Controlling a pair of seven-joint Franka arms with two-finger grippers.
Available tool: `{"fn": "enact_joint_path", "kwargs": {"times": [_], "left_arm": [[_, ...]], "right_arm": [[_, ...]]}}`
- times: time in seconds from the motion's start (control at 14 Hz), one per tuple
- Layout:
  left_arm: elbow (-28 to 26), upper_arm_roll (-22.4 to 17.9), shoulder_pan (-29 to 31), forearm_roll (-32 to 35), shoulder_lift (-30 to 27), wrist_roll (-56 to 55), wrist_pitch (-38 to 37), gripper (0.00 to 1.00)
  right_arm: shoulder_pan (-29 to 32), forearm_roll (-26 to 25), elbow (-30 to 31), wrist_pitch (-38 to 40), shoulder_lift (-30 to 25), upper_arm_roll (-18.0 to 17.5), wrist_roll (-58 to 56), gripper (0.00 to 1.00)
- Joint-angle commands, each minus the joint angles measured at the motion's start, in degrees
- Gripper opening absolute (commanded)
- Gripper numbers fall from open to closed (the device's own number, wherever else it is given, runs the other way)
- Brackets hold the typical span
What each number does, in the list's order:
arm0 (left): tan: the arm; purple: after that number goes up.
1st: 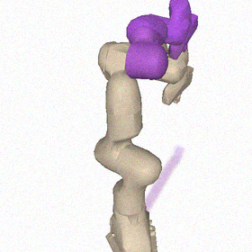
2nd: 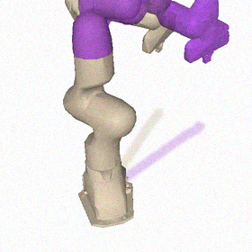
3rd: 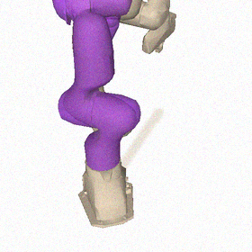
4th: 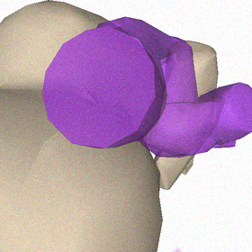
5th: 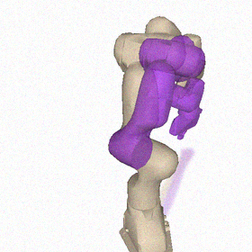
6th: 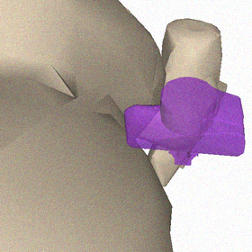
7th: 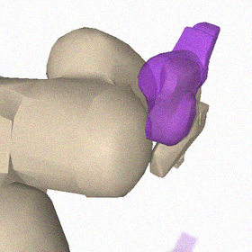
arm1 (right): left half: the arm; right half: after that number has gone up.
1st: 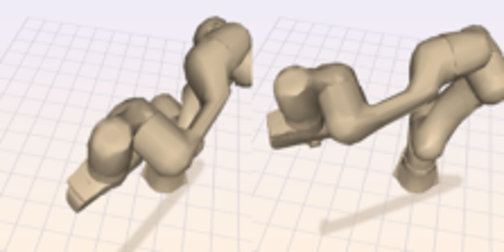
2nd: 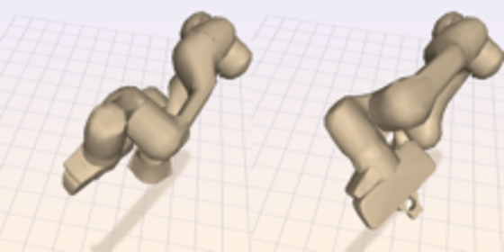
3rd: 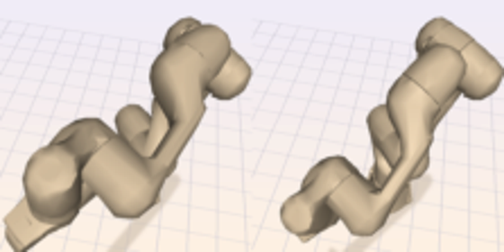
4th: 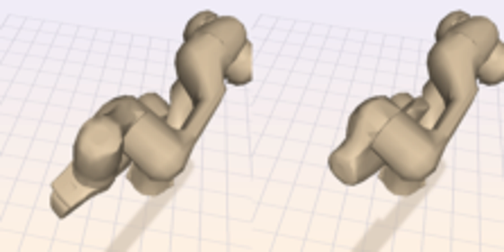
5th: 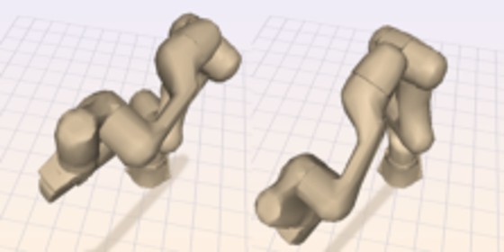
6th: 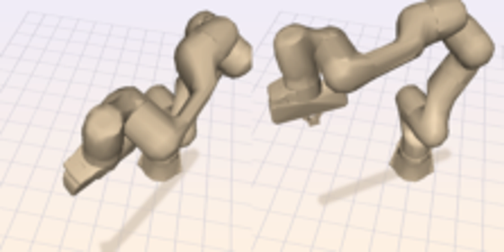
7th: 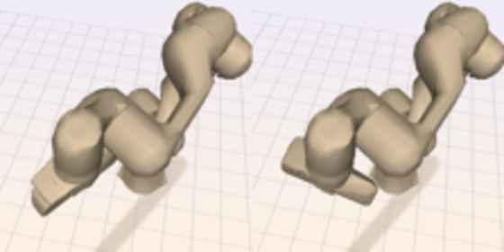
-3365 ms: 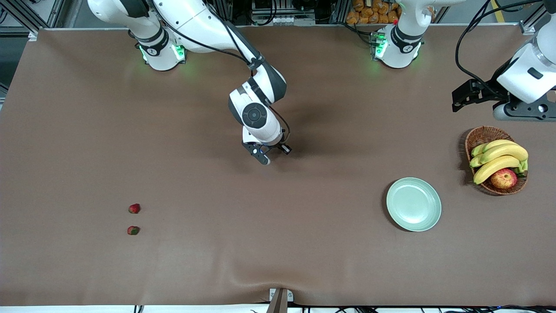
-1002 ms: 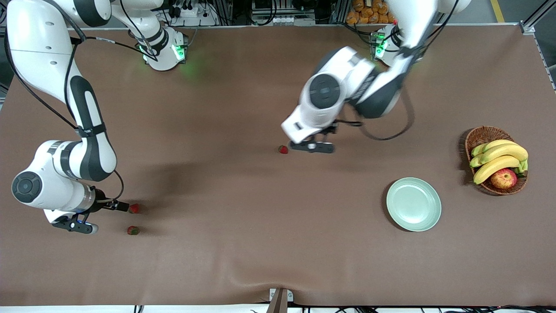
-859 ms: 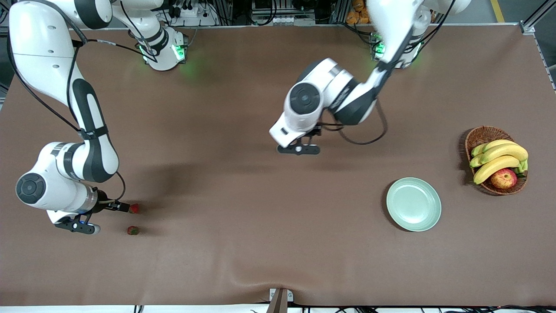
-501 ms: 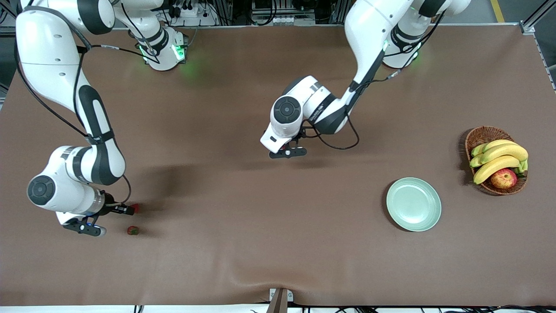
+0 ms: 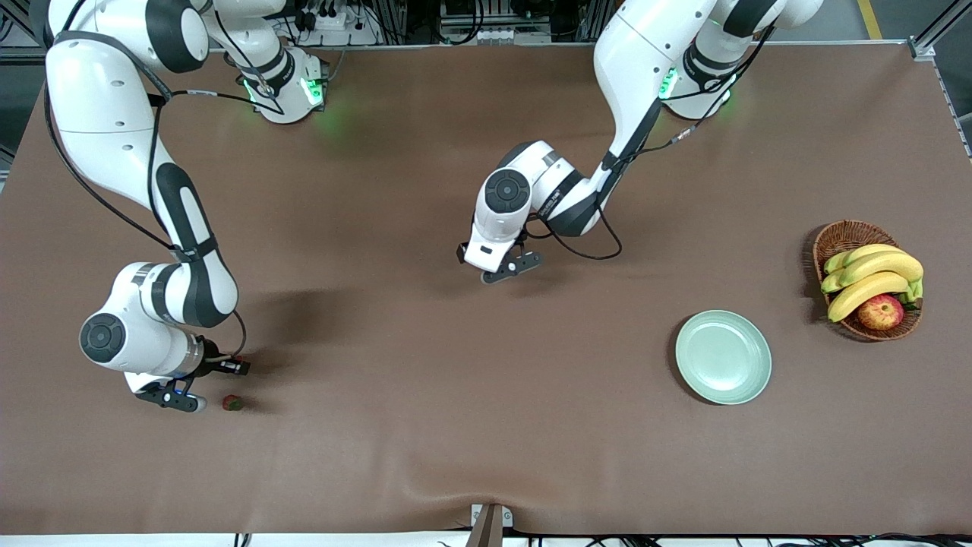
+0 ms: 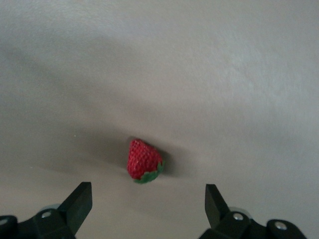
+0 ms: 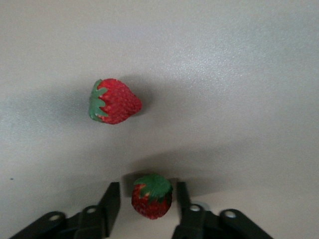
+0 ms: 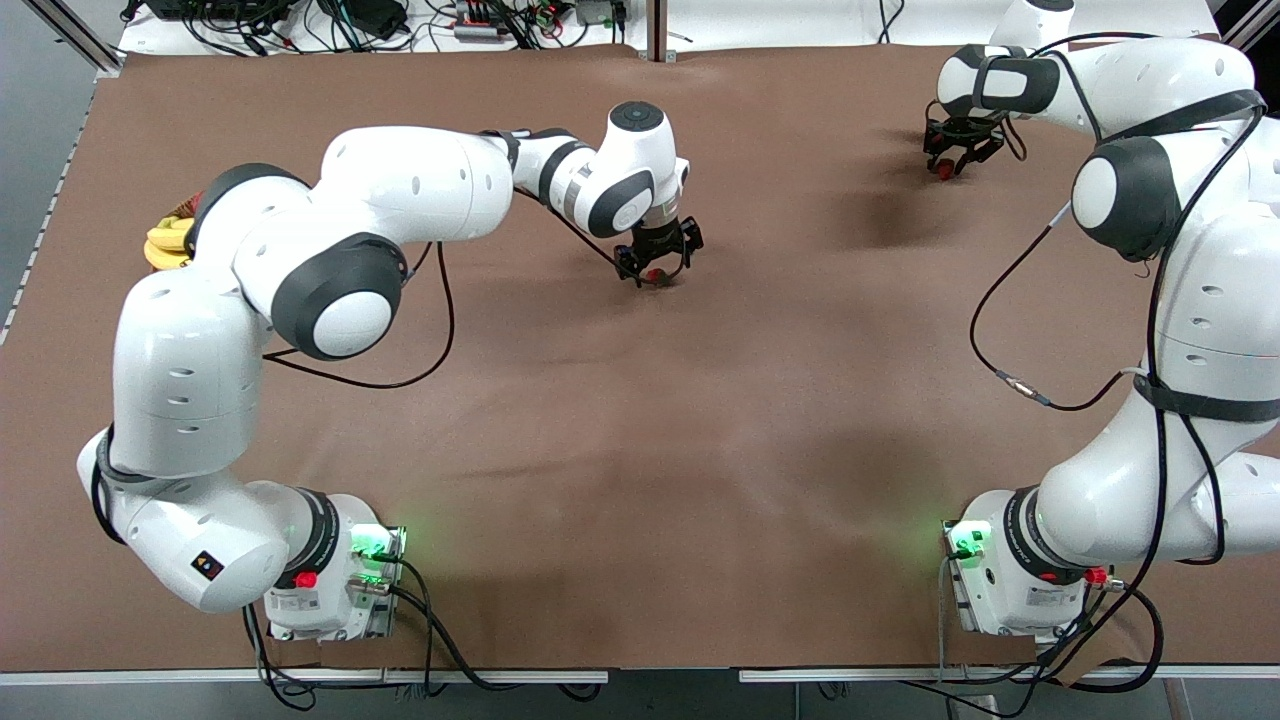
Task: Collect all strawberries into plate
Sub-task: 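Grasp the second strawberry with the right gripper while the left gripper grasps the first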
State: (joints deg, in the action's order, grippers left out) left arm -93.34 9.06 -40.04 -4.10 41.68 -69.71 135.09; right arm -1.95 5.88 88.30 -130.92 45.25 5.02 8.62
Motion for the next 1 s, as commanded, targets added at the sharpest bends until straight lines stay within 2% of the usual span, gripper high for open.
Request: {"fn": "enact_joint_path", "kwargs": {"times": [0.0,0.29,0.64,0.72,0.79,0.93], "left_arm": [[-2.36,-0.71,-0.74,0.06,0.24,-4.55,3.85,1.0],[-6.59,-0.8,-1.01,0.24,-0.11,-7.19,9.93,1.0],[-6.59,-0.8,-0.4,1.11,-0.54,-7.19,9.93,1.0],[-6.59,-0.72,-0.31,1.11,-0.63,-7.02,9.85,0.97],[-6.59,-0.8,-0.31,1.2,-0.81,-6.67,9.76,0.76],[-6.59,-0.72,-0.74,2.08,-0.81,-6.58,8.01,0.15]], "right_arm": [[-0.25,0.71,-0.06,-0.13,-0.16,-0.01,0.44,0.0],[-0.42,0.71,-0.85,1.01,-1.22,0.08,0.87,0.0],[-2.97,0.89,-4.89,12.6,-3.32,-0.27,9.39,0.0],[-3.41,1.06,-4.9,14.35,-4.46,-0.36,10.97,0.0],[-4.19,1.15,-4.9,16.55,-5.25,-0.45,12.99,0.0],[-5.95,1.32,-4.9,19.2,-6.49,-0.45,16.68,0.0]]}}
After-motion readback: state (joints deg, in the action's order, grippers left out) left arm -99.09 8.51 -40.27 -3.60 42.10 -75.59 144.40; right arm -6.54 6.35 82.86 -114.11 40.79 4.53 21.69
